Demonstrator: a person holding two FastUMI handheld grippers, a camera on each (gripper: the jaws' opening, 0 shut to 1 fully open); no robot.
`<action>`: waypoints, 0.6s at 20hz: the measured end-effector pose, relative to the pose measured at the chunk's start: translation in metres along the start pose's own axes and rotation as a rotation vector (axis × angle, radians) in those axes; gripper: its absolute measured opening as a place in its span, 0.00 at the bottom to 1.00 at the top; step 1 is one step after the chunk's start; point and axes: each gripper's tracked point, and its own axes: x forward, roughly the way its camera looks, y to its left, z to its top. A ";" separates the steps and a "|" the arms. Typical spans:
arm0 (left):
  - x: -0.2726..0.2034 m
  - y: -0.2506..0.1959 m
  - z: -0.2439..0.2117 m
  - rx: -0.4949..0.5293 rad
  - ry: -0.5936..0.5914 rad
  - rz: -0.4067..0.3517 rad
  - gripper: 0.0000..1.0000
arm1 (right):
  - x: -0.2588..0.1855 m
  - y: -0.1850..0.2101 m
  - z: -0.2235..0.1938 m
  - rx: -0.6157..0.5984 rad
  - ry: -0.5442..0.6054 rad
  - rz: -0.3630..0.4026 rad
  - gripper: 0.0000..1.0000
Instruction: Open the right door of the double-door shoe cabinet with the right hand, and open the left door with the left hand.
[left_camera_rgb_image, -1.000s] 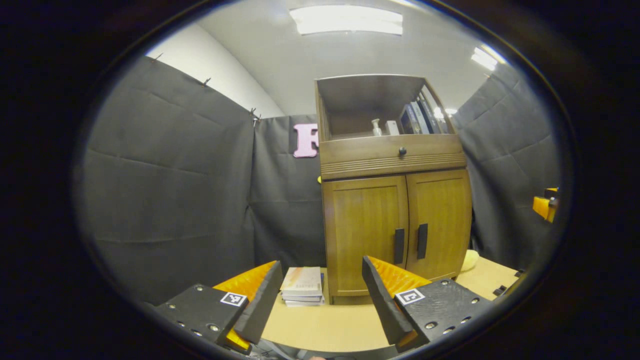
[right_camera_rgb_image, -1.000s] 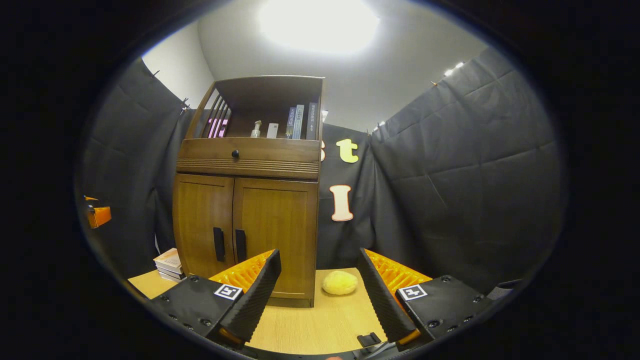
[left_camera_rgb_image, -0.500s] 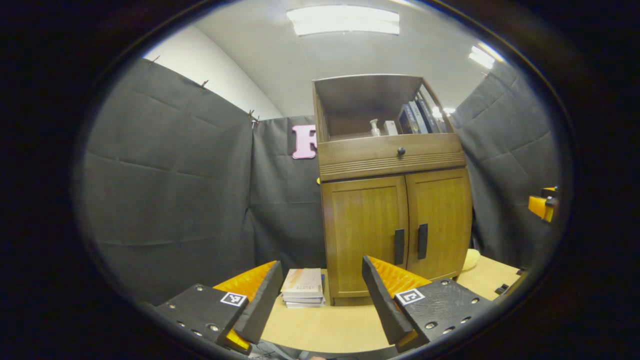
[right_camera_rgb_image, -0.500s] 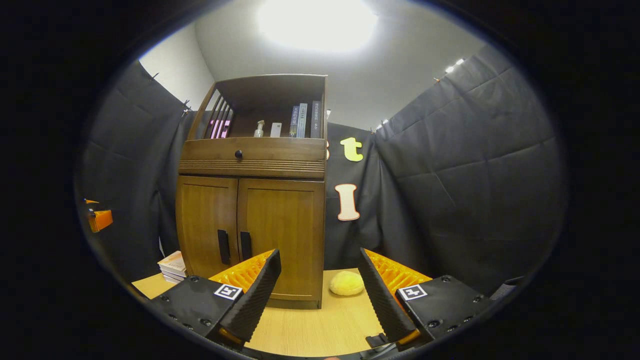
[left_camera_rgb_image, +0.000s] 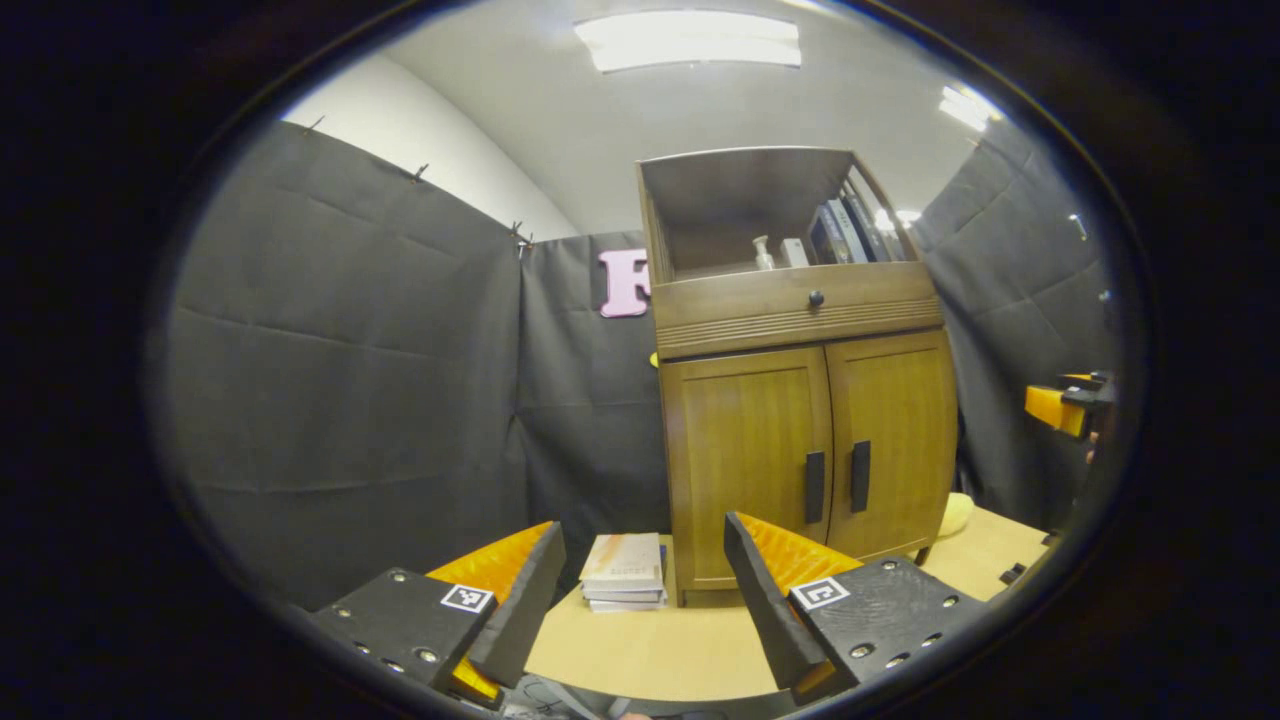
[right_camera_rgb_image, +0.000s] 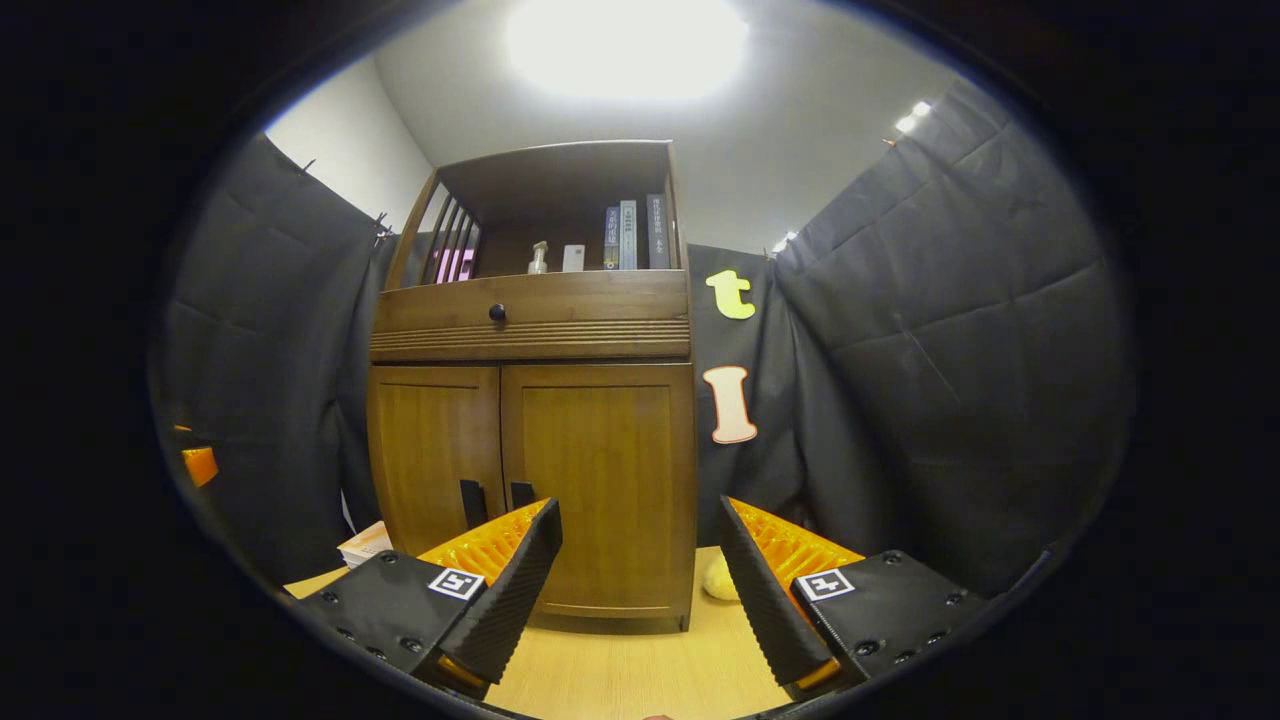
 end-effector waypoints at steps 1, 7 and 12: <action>-0.002 0.003 -0.001 0.003 0.000 0.007 0.94 | 0.006 0.004 0.000 0.001 -0.001 0.008 0.97; -0.019 0.025 0.000 0.012 0.004 0.065 0.94 | 0.041 0.033 -0.006 0.005 -0.001 0.058 0.98; -0.036 0.046 -0.001 0.023 0.013 0.119 0.94 | 0.071 0.054 -0.013 -0.002 -0.002 0.084 0.97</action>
